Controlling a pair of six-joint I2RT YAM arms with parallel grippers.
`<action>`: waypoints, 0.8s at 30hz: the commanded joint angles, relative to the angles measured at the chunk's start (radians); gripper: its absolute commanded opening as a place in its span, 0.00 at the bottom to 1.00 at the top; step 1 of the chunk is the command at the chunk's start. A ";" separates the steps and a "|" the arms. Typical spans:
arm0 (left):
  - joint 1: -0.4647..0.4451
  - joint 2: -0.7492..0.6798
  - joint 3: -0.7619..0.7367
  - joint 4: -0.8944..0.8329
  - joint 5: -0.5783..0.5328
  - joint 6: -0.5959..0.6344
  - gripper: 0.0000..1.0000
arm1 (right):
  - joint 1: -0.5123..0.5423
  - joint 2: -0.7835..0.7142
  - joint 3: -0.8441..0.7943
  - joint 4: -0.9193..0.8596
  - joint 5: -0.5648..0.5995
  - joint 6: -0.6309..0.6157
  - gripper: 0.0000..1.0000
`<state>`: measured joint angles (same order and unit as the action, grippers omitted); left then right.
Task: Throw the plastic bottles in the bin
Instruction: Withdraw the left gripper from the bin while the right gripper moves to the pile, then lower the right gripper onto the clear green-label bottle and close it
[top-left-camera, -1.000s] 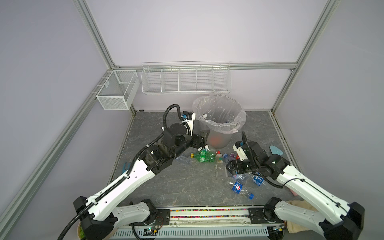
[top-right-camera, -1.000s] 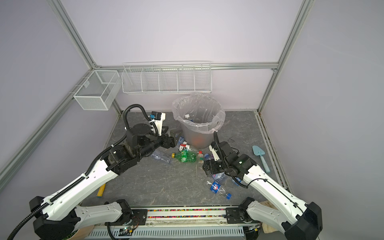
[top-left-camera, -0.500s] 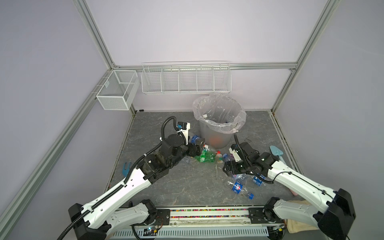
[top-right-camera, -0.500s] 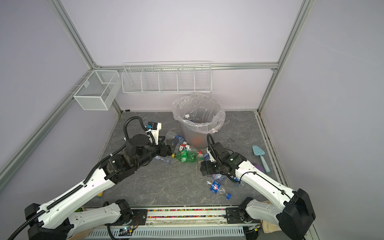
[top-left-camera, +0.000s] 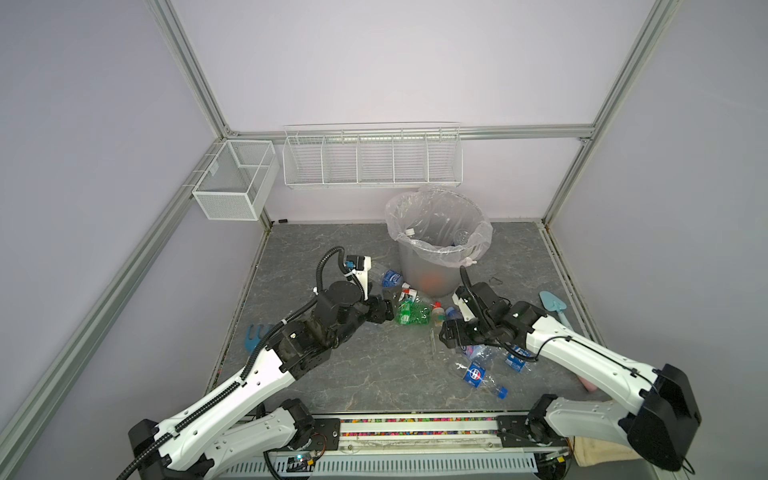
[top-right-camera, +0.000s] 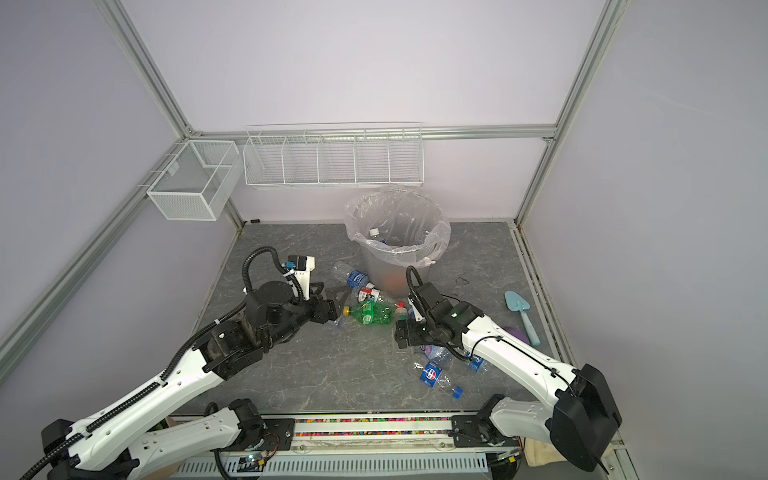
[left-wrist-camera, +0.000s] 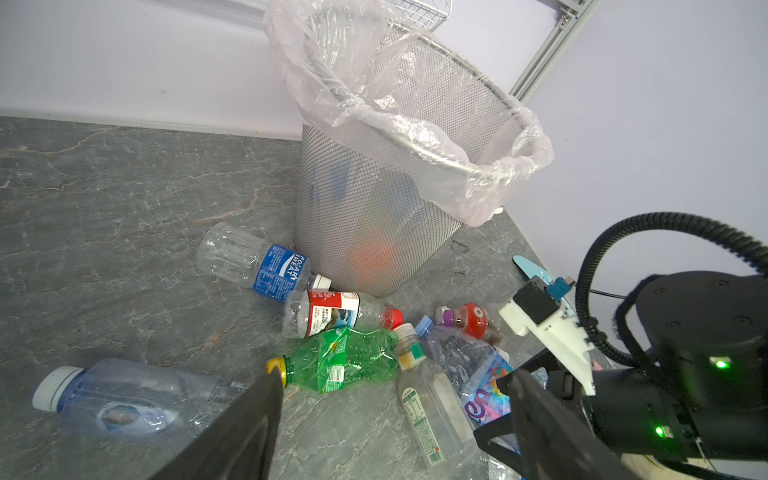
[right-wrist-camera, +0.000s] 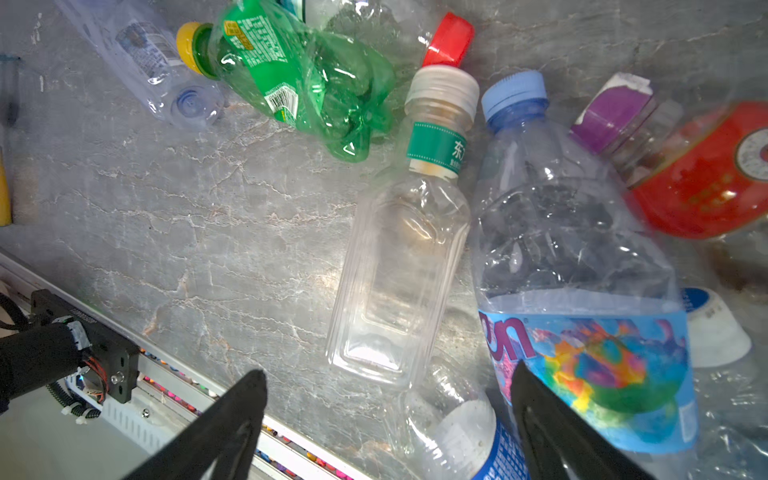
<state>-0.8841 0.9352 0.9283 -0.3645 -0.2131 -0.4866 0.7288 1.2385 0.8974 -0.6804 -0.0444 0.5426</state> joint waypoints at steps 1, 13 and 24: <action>-0.005 -0.021 -0.018 -0.001 -0.017 -0.028 0.84 | 0.017 0.024 0.026 0.016 0.015 0.023 0.95; -0.005 -0.059 -0.069 -0.016 -0.023 -0.050 0.84 | 0.051 0.151 0.080 0.013 0.074 0.035 0.99; -0.006 -0.078 -0.091 -0.036 -0.028 -0.062 0.84 | 0.081 0.257 0.106 0.007 0.131 0.057 0.96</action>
<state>-0.8848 0.8734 0.8520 -0.3824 -0.2245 -0.5243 0.8017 1.4792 0.9840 -0.6662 0.0521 0.5724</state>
